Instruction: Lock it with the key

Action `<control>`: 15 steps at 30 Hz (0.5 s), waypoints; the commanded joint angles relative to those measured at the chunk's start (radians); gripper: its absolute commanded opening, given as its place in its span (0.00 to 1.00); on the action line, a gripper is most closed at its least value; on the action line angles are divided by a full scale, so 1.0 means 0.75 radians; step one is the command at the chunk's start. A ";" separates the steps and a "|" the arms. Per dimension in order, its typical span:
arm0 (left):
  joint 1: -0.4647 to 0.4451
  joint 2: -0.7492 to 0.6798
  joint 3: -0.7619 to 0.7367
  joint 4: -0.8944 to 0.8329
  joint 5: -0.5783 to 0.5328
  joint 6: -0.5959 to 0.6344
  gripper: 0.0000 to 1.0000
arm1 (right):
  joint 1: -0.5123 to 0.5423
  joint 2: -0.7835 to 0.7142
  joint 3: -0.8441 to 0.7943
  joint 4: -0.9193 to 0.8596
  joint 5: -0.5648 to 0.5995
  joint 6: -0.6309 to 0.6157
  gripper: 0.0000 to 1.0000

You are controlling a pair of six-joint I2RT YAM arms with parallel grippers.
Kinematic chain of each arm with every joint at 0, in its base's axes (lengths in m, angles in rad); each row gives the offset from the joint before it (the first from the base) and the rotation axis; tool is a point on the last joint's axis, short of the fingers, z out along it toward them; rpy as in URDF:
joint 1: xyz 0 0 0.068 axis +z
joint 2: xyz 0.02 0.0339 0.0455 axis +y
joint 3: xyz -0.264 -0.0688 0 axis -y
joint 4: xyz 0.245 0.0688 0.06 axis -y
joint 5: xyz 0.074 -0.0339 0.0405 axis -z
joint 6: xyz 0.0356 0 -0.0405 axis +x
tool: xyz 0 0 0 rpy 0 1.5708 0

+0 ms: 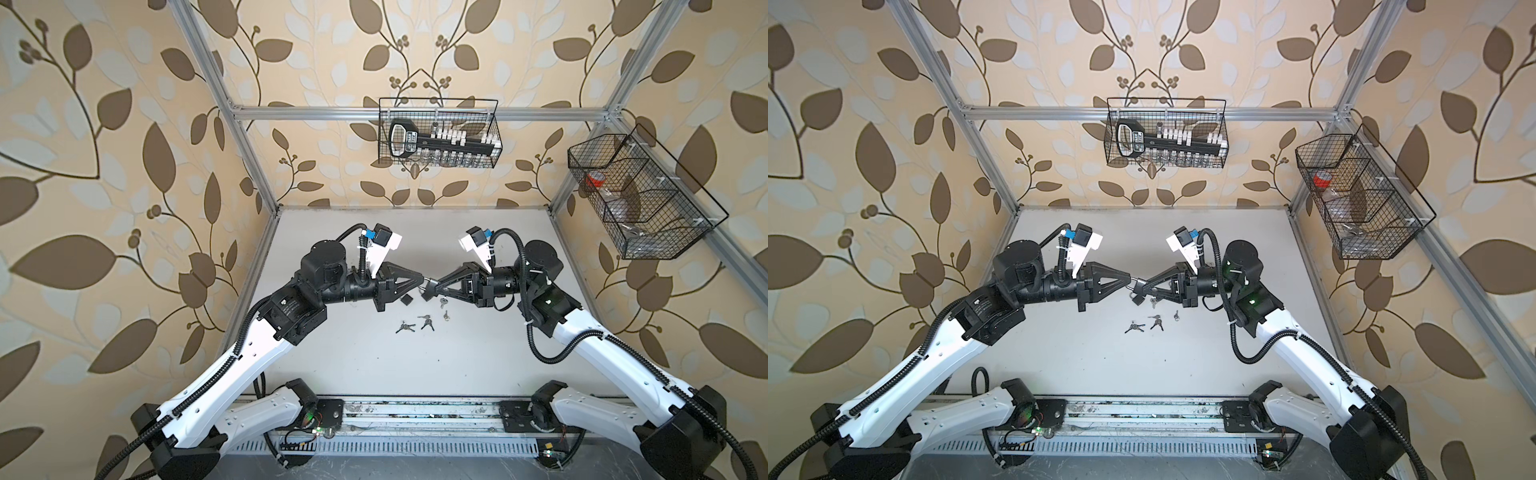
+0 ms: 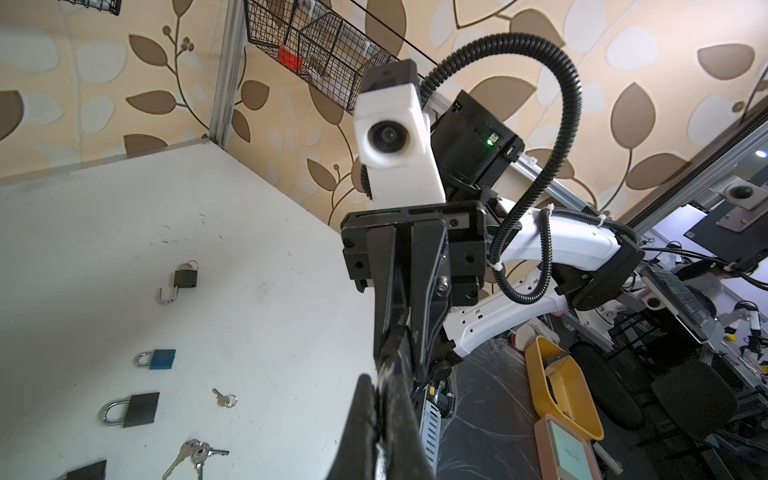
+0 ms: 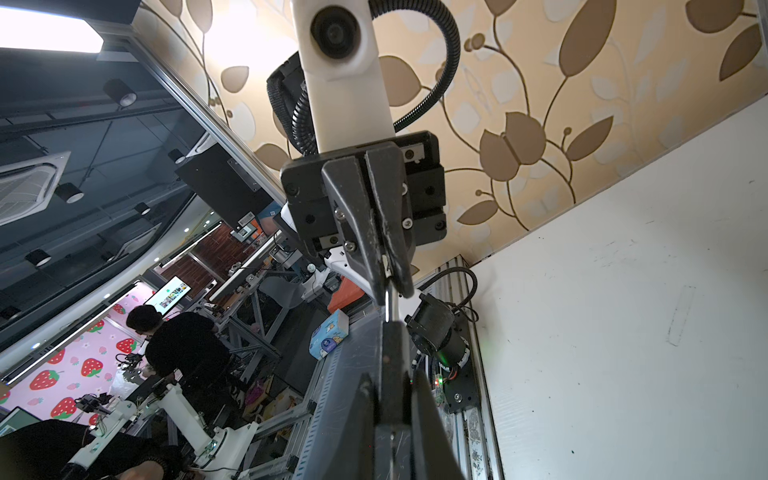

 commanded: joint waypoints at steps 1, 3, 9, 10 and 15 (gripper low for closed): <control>-0.118 0.073 -0.061 -0.025 0.126 0.019 0.00 | 0.026 0.013 0.079 0.172 0.115 0.012 0.00; -0.142 0.105 -0.053 -0.018 0.157 0.006 0.00 | 0.028 0.021 0.095 0.178 0.116 0.014 0.00; -0.223 0.180 -0.050 -0.030 0.183 0.017 0.00 | 0.029 0.014 0.129 0.177 0.132 -0.009 0.00; -0.222 0.173 -0.053 -0.038 0.170 0.024 0.00 | 0.027 0.005 0.133 0.166 0.138 -0.026 0.00; -0.218 0.054 -0.027 -0.128 -0.070 0.053 0.00 | 0.020 -0.051 0.121 -0.006 0.151 -0.192 0.00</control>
